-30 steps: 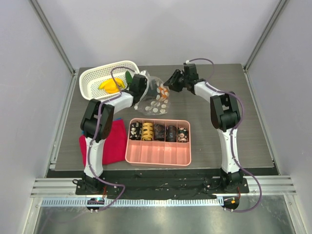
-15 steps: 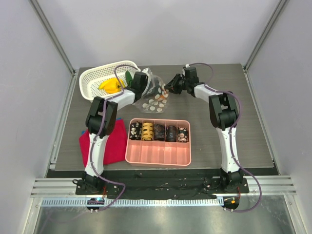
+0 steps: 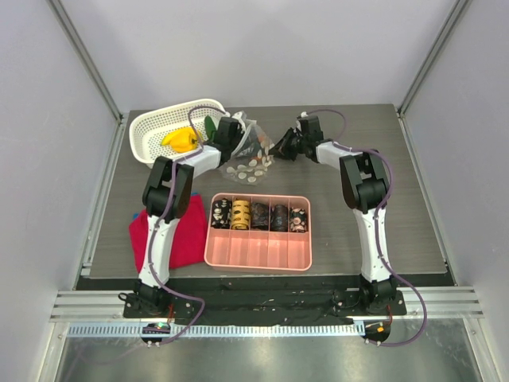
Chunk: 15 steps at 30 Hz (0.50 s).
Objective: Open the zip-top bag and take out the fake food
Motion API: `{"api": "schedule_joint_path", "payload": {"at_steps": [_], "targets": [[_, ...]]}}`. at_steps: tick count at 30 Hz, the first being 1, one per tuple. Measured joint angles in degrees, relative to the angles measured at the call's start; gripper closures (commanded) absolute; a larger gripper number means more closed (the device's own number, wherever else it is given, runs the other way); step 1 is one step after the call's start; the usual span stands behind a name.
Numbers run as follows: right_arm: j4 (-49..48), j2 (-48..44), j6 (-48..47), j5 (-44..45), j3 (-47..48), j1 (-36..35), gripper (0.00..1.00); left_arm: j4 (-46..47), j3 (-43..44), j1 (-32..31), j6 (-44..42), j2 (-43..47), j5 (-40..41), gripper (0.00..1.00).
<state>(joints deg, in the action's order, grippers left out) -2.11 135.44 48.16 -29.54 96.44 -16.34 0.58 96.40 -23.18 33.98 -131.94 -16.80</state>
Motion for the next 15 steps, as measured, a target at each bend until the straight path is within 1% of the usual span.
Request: {"api": "schedule_joint_path", "payload": {"at_steps": [1,2,3,9,15], "targets": [[0.20,-0.20,-0.31,0.11,-0.15,0.00,0.99,-0.02,-0.02,0.02,-0.07,0.02,-0.09,0.95],[0.52,-0.55,-0.72,0.33,-0.37,0.00,0.99,0.00,-0.22,0.04,-0.13,0.13,-0.22,0.99],[0.96,-0.90,-1.29,0.52,-0.57,0.00,0.99,-0.04,-0.61,0.07,-0.17,0.42,-0.33,1.00],[5.44,-2.14,-5.05,3.85,0.46,1.03,0.99,-0.63,-6.36,0.39,-0.17,5.33,-1.88,1.00],[10.80,-2.40,-9.42,8.48,3.89,4.15,0.99,-0.28,-13.49,1.05,0.11,13.81,-6.05,1.00]]}}
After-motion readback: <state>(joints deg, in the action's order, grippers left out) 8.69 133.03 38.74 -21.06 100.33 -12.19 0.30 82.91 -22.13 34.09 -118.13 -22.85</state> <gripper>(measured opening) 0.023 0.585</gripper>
